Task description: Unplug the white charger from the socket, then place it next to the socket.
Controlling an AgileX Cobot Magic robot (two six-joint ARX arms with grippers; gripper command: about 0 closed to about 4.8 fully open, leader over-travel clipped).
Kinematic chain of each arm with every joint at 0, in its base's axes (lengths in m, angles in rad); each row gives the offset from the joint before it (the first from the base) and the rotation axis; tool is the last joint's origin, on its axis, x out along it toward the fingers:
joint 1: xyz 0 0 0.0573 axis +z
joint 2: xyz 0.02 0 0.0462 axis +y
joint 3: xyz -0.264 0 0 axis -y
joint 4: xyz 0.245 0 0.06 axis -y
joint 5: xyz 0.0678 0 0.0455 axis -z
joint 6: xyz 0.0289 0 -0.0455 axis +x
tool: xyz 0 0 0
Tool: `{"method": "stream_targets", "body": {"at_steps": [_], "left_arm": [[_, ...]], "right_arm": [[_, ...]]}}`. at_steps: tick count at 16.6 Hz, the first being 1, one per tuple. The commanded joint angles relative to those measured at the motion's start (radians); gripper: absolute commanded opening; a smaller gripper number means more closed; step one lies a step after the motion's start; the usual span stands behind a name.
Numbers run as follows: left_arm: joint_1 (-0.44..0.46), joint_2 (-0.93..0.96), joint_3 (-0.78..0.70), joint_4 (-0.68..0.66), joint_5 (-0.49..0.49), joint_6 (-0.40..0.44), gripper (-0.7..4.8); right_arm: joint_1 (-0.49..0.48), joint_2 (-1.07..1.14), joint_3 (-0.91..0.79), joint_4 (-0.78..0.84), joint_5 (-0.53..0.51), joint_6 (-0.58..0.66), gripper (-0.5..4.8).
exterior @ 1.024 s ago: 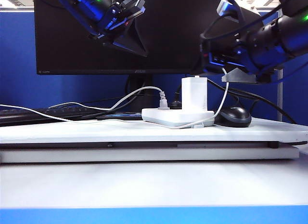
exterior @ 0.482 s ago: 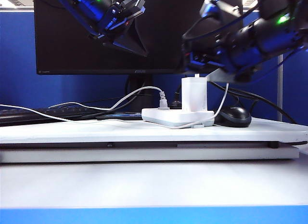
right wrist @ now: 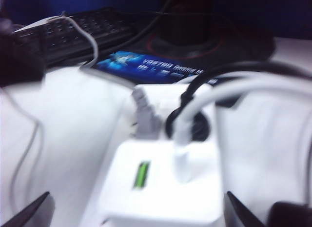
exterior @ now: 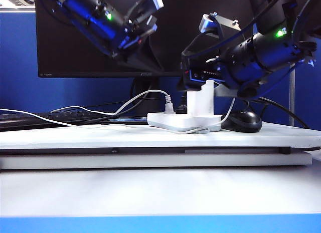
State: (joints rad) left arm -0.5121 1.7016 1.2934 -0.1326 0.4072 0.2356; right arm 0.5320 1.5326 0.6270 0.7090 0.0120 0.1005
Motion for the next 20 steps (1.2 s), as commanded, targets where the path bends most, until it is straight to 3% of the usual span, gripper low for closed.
{"method": "stream_targets", "body": {"at_steps": [1, 3, 12, 14, 17, 20], "left_arm": [[0.000, 0.013, 0.006, 0.006, 0.019, 0.051, -0.05], [0.000, 0.019, 0.009, 0.008, 0.019, 0.102, -0.05], [-0.001, 0.061, 0.016, 0.008, 0.021, 0.109, -0.05], [-0.001, 0.065, 0.016, 0.008, 0.025, 0.109, -0.05], [-0.001, 0.078, 0.018, 0.016, 0.027, 0.113, -0.05], [-0.001, 0.087, 0.018, 0.015, 0.042, 0.117, -0.05]], "right_arm": [[0.000, -0.005, 0.005, 0.021, 0.024, -0.004, 4.58], [0.000, -0.004, 0.005, 0.021, 0.042, -0.004, 4.17], [0.000, 0.045, 0.019, 0.037, 0.064, -0.003, 4.00], [0.000, 0.045, 0.019, 0.036, 0.064, -0.003, 2.24], [0.000, 0.045, 0.019, 0.037, 0.064, -0.003, 0.71], [0.000, 0.045, 0.019, 0.037, 0.054, -0.003, 0.71]]}}
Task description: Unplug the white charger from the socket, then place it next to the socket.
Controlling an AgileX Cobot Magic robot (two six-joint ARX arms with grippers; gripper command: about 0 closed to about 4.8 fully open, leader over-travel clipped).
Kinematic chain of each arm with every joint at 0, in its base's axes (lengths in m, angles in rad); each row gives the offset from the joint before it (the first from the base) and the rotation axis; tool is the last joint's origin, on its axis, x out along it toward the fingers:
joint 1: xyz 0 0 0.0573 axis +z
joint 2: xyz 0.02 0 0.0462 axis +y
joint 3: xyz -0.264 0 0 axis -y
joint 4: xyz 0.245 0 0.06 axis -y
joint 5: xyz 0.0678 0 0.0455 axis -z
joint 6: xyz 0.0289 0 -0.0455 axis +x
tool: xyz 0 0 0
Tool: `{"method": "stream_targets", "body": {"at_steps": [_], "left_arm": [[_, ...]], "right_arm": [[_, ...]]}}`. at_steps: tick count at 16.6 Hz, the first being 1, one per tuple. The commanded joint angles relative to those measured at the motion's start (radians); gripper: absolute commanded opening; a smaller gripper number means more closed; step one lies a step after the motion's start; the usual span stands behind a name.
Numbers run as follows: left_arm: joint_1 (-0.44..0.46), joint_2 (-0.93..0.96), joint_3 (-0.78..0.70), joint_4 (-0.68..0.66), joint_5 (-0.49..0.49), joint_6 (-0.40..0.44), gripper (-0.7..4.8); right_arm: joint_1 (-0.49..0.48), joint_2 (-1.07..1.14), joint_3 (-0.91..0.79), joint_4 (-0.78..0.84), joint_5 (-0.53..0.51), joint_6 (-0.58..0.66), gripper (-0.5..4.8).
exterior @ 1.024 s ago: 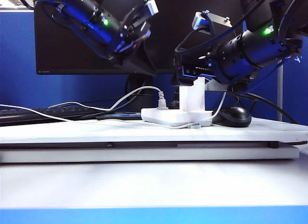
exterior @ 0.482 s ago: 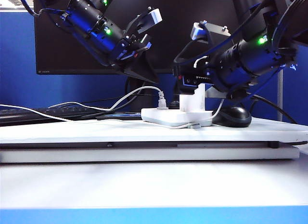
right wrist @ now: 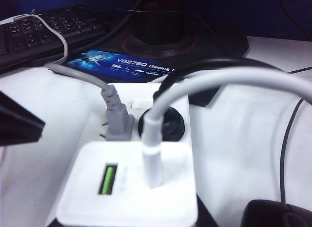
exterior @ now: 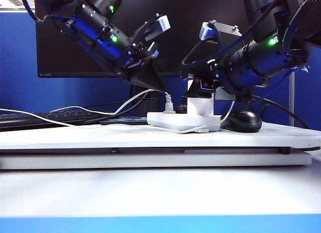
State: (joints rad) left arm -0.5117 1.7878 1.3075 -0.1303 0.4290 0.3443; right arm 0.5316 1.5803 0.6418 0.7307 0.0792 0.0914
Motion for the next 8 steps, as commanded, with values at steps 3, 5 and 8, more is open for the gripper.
{"method": "stream_targets", "body": {"at_steps": [3, 5, 8], "left_arm": [[-0.002, 0.011, 0.006, 0.018, 0.025, 0.024, -0.05], [-0.002, 0.015, 0.006, 0.021, 0.029, 0.026, -0.05], [-0.002, 0.016, 0.012, 0.024, 0.028, 0.050, -0.05]], "right_arm": [[0.001, -0.003, 0.004, 0.016, -0.018, 0.006, 0.68], [0.001, -0.003, 0.004, 0.015, -0.030, 0.005, 0.30], [0.001, -0.003, 0.004, 0.014, -0.032, 0.003, 0.29]]}}
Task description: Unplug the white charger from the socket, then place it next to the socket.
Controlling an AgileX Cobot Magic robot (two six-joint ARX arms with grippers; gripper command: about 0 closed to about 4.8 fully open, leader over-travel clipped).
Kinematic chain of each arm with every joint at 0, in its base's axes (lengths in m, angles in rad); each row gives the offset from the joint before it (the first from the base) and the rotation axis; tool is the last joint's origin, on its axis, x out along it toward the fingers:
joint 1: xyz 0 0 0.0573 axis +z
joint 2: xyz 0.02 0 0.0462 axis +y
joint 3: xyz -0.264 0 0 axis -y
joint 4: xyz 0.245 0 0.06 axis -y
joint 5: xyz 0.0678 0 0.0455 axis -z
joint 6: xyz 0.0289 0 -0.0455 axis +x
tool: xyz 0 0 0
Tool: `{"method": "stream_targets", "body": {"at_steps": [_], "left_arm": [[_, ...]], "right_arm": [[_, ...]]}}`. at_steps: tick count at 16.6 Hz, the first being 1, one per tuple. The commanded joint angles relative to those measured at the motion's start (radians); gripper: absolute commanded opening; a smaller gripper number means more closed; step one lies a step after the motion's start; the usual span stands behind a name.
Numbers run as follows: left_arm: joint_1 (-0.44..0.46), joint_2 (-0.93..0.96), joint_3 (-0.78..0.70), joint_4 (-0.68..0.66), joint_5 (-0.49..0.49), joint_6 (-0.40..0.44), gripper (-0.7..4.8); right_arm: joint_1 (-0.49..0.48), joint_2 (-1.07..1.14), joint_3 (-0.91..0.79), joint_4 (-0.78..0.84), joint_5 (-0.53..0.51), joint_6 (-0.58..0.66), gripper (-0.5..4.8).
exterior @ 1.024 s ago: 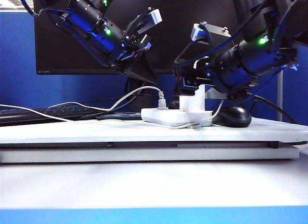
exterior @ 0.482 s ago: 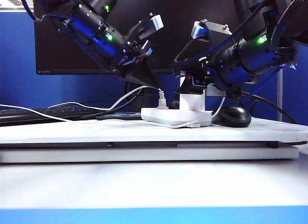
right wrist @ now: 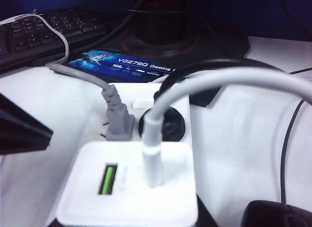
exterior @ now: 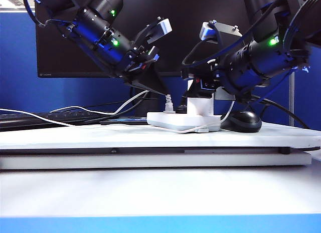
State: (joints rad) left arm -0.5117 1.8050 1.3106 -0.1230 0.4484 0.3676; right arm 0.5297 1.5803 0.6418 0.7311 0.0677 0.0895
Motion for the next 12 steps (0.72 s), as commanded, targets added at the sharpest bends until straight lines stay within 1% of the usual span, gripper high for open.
{"method": "stream_targets", "body": {"at_steps": [1, 3, 7, 9, 10, 11, 12], "left_arm": [[-0.002, 0.000, 0.009, 0.019, 0.009, 0.041, -0.05], [-0.002, 0.010, 0.010, 0.018, 0.023, 0.079, -0.05], [-0.002, 0.027, 0.010, 0.011, 0.027, 0.179, -0.05], [-0.002, 0.033, 0.010, 0.014, 0.027, 0.261, -0.06], [-0.002, 0.033, 0.010, 0.013, 0.028, 0.285, -0.06], [-0.002, 0.033, 0.010, 0.013, 0.034, 0.297, -0.05], [-0.002, 0.034, 0.010, 0.012, 0.061, 0.316, -0.06]], "right_arm": [[0.003, -0.003, 0.004, 0.010, -0.023, -0.005, 0.29], [0.003, -0.003, 0.004, 0.010, -0.050, -0.036, 0.29], [0.004, -0.003, 0.004, 0.011, -0.071, -0.039, 0.29], [0.004, -0.003, 0.004, 0.010, -0.074, -0.046, 0.20], [0.004, -0.003, 0.004, 0.010, -0.084, -0.060, 0.20], [0.004, -0.003, 0.004, 0.010, -0.094, -0.081, 0.20], [0.004, -0.003, 0.004, 0.010, -0.100, -0.094, 0.20]]}}
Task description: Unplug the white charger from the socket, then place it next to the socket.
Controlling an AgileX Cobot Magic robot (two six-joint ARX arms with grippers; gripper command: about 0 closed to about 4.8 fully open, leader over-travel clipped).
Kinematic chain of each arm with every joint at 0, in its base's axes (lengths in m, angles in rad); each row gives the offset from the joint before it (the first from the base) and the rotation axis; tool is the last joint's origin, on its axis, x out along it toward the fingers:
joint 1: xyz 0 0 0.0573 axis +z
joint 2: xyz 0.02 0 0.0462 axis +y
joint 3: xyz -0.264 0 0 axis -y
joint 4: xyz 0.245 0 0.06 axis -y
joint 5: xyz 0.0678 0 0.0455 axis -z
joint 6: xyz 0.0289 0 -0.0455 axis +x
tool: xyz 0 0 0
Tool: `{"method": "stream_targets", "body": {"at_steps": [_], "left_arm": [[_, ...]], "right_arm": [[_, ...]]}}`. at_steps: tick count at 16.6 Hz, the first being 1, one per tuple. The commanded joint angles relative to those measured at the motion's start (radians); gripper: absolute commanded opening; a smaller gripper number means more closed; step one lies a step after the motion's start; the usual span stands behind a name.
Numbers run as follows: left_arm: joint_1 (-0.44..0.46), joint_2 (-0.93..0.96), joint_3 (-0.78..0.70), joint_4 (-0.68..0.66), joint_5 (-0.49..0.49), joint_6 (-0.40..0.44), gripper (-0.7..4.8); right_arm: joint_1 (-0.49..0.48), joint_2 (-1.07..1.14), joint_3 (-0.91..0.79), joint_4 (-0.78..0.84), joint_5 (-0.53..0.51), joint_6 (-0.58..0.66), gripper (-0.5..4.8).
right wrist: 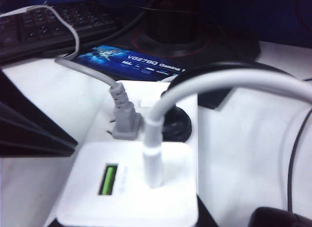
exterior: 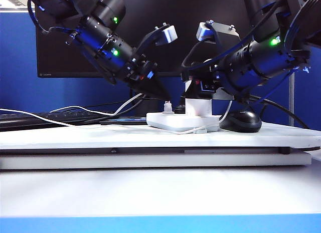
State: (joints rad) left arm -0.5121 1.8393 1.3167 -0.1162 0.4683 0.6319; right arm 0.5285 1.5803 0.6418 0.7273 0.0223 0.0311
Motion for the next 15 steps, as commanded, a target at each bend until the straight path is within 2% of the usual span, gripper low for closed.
{"method": "stream_targets", "body": {"at_steps": [1, 5, 7, 12, 15], "left_arm": [[-0.002, 0.000, 0.003, 0.005, 0.061, 0.081, -0.06], [-0.002, 0.026, 0.003, 0.012, 0.072, 0.152, -0.06], [-0.002, 0.057, 0.003, 0.016, 0.099, 0.309, -0.05], [-0.002, 0.068, 0.003, 0.073, 0.068, 0.346, -0.05], [-0.002, 0.079, 0.004, 0.074, 0.032, 0.268, -0.05]], "right_arm": [[0.005, -0.003, 0.004, 0.013, -0.061, -0.036, 0.20], [0.005, -0.003, 0.004, 0.013, -0.091, -0.036, 0.20], [0.005, -0.003, 0.004, 0.012, -0.104, -0.036, 0.20], [0.005, -0.003, 0.004, 0.011, -0.104, -0.036, 0.20], [0.005, -0.003, 0.004, 0.011, -0.104, -0.036, 0.19]]}}
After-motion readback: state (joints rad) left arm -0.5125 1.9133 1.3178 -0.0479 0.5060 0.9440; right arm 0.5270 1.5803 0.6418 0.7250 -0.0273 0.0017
